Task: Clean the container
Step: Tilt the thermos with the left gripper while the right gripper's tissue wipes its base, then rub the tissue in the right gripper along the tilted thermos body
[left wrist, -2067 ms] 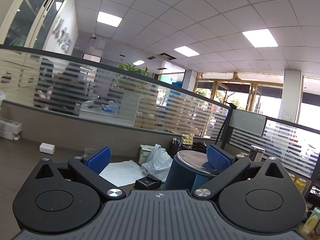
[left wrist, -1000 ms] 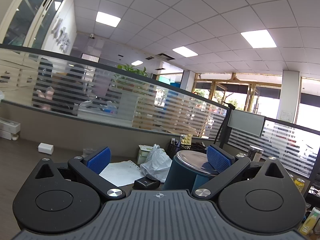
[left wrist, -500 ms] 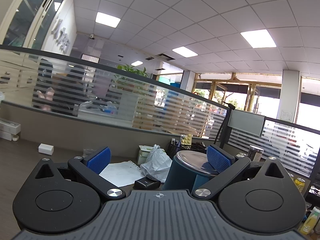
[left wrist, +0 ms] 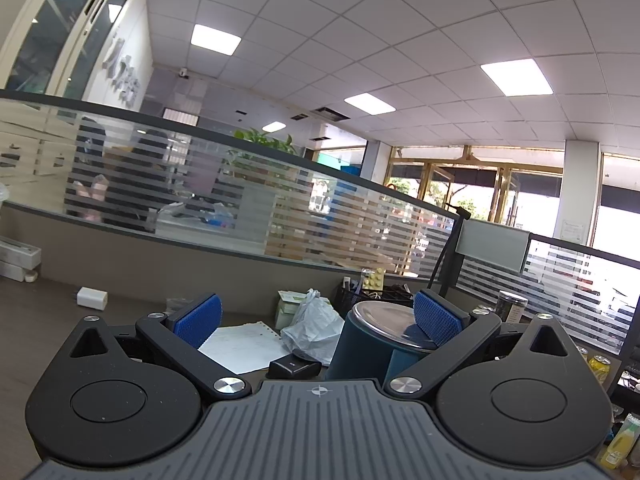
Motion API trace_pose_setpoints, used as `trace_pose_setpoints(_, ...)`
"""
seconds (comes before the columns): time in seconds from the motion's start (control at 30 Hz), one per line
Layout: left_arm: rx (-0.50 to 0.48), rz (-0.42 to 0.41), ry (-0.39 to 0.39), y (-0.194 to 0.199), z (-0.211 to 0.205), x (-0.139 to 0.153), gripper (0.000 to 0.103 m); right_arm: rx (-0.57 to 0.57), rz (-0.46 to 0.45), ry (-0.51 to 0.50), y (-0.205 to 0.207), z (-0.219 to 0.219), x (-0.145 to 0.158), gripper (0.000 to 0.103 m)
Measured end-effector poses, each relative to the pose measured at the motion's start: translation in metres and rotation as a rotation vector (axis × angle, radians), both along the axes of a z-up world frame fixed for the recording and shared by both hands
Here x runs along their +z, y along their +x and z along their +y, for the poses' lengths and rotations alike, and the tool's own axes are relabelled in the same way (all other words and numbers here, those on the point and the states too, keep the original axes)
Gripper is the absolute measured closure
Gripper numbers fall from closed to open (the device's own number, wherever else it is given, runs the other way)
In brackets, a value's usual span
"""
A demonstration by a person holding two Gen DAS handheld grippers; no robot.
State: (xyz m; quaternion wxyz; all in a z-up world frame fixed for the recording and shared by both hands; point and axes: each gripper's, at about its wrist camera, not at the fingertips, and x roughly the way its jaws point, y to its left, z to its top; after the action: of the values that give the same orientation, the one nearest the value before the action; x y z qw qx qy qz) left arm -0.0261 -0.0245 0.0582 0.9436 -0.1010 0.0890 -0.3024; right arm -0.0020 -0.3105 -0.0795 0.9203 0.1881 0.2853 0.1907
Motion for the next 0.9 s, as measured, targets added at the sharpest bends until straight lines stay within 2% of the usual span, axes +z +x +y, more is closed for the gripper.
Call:
trace_pose_setpoints(0.13,0.004,0.001,0.003,-0.001,-0.001,0.001,0.0,0.056,-0.02,0.18,-0.001,-0.01,0.005,0.097)
trace_pose_setpoints(0.23,0.005,0.0,0.007,-0.001,-0.002,0.001,0.0,0.103,-0.04,0.351,0.001,-0.021,0.009,0.097)
trace_pose_setpoints(0.27,0.005,0.0,0.008,-0.001,-0.002,0.002,0.0,0.132,-0.065,0.442,0.001,-0.028,0.011,0.097)
trace_pose_setpoints(0.43,0.005,0.001,0.006,-0.002,-0.003,0.002,0.0,0.19,-0.037,0.616,0.014,-0.03,0.009,0.097)
trace_pose_setpoints(0.6,0.008,0.0,0.012,-0.001,-0.003,0.003,0.0,0.19,0.007,0.55,0.022,-0.012,0.005,0.097)
trace_pose_setpoints(0.73,0.008,0.0,0.009,0.0,-0.004,0.003,0.0,0.186,0.011,0.503,0.021,-0.005,0.007,0.097)
trace_pose_setpoints(0.9,0.006,0.002,0.003,0.0,-0.005,0.003,0.0,0.159,0.006,0.392,0.019,0.005,0.01,0.097)
